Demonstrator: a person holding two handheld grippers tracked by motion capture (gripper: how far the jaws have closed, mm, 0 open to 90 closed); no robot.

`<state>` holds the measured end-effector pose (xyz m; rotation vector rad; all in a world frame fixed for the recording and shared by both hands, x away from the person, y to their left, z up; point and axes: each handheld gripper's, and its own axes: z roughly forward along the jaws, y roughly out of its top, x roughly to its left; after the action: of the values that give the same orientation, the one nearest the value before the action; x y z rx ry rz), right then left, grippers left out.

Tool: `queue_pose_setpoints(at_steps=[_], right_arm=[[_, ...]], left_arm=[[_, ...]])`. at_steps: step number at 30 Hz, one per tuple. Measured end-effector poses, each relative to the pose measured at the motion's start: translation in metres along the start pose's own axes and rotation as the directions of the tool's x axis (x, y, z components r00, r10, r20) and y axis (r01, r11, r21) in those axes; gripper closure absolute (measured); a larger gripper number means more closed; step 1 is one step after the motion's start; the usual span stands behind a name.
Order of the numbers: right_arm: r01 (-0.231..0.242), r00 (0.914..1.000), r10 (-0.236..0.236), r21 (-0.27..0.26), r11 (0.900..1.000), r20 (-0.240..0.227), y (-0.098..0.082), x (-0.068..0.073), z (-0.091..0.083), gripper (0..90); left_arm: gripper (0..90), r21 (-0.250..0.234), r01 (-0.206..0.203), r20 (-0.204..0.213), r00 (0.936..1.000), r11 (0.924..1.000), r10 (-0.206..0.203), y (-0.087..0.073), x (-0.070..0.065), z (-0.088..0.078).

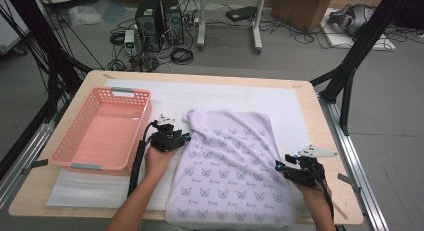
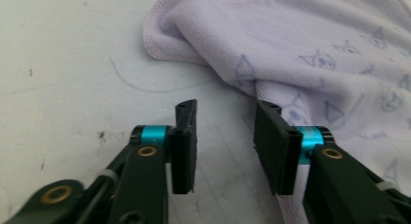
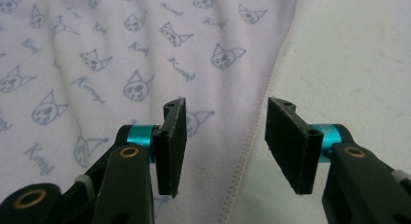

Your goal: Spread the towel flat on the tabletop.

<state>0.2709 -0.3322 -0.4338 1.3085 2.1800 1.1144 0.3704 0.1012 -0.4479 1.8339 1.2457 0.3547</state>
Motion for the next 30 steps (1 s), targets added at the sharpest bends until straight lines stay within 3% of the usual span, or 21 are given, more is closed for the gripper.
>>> queue_pose_setpoints(at_steps=[4, 6, 9, 14, 17, 21, 23, 25, 27, 30], right_arm=[[0.009, 0.9998, -0.009, 0.002, 1.000, -0.015, 0.000, 0.000, 0.001, 49.4], [0.013, 0.9997, -0.013, -0.001, 1.000, -0.020, 0.000, 0.000, 0.001, 49.5], [0.014, 0.9996, -0.014, 0.003, 1.000, -0.025, 0.000, 0.000, 0.001, 49.5], [0.009, 0.9996, -0.009, 0.005, 1.000, -0.027, 0.000, 0.001, 0.001, 49.6], [0.013, 0.9996, -0.013, 0.001, 1.000, -0.026, 0.000, 0.000, 0.001, 49.7], [0.012, 0.9995, -0.012, 0.006, 1.000, -0.028, 0.000, 0.000, 0.002, 49.7], [0.011, 0.9995, -0.011, 0.007, 1.000, -0.029, 0.000, 0.001, 0.003, 49.7], [0.015, 0.9995, -0.014, 0.007, 1.000, -0.030, 0.000, 0.001, 0.002, 49.7], [0.013, 0.9995, -0.013, 0.006, 1.000, -0.028, 0.000, 0.001, 0.002, 49.8], [0.012, 0.9996, -0.012, 0.001, 1.000, -0.028, -0.001, 0.000, 0.001, 49.7]], left_arm=[[55.3, 0.012, -0.011, -0.017, 0.9998, 0.9999, 0.011, 0.002, -0.005, 0.007], [54.7, 0.024, -0.038, -0.026, 0.9989, 0.9990, 0.038, 0.003, -0.009, 0.009], [54.1, 0.032, -0.040, 0.016, 0.9991, 0.9987, 0.040, 0.004, -0.017, 0.012], [49.8, 0.027, -0.076, 0.080, 0.9940, 0.9968, 0.074, 0.006, -0.037, 0.020], [47.1, 0.027, -0.096, 0.096, 0.9911, 0.9950, 0.093, 0.007, -0.047, 0.023], [46.6, 0.045, -0.137, 0.128, 0.9831, 0.9895, 0.131, 0.004, -0.062, 0.030], [52.7, 0.038, -0.145, 0.140, 0.9805, 0.9888, 0.138, 0.003, -0.067, 0.032], [65.5, 0.037, -0.139, 0.162, 0.9781, 0.9896, 0.131, 0.004, -0.069, 0.032], [76.1, 0.026, -0.173, 0.147, 0.9748, 0.9846, 0.167, 0.004, -0.070, 0.030], [77.3, 0.013, -0.141, 0.118, 0.9832, 0.9899, 0.139, 0.008, -0.062, 0.025]])
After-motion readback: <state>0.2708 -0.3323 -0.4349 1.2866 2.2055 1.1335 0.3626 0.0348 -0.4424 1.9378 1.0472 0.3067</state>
